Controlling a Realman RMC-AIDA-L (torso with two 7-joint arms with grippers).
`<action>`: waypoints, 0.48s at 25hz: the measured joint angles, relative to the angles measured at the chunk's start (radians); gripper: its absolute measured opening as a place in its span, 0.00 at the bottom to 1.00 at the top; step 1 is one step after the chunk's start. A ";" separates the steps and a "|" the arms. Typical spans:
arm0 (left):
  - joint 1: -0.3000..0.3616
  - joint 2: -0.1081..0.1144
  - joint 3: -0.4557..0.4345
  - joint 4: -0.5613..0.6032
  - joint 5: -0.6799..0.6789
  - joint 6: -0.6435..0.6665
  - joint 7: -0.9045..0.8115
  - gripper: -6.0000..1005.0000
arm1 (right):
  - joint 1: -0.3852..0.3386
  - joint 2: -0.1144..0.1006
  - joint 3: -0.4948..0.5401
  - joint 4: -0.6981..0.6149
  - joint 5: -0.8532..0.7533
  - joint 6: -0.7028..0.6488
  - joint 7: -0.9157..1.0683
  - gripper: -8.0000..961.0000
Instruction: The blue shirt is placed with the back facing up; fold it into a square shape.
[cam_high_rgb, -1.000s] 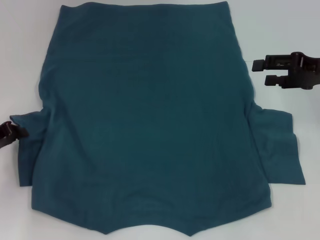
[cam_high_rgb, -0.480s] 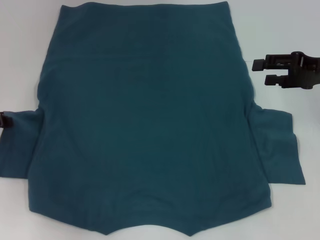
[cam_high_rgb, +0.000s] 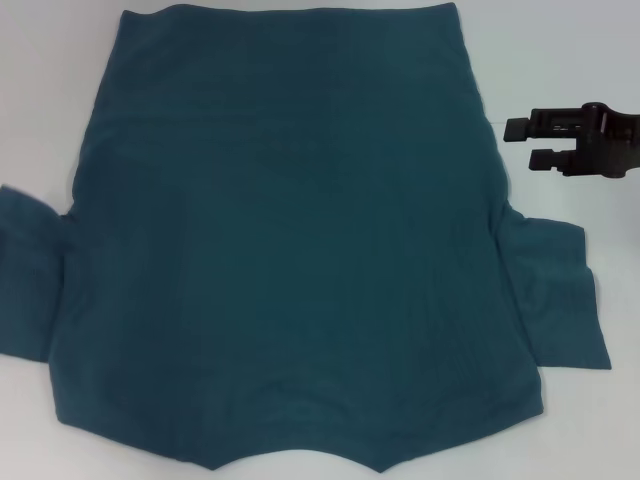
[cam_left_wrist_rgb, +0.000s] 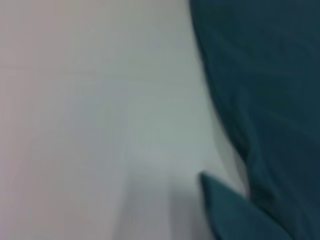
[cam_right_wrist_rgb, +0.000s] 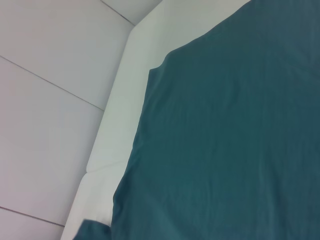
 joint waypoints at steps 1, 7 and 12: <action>0.000 0.000 0.000 0.000 0.000 0.000 0.000 0.01 | 0.000 0.000 0.000 0.000 0.000 0.000 0.000 0.84; -0.007 0.007 0.005 0.010 0.009 -0.011 0.013 0.01 | -0.001 0.000 0.000 0.000 0.000 -0.001 0.000 0.84; -0.016 0.004 0.062 0.025 0.029 -0.001 0.006 0.00 | -0.002 0.000 0.000 0.000 0.000 -0.002 0.000 0.84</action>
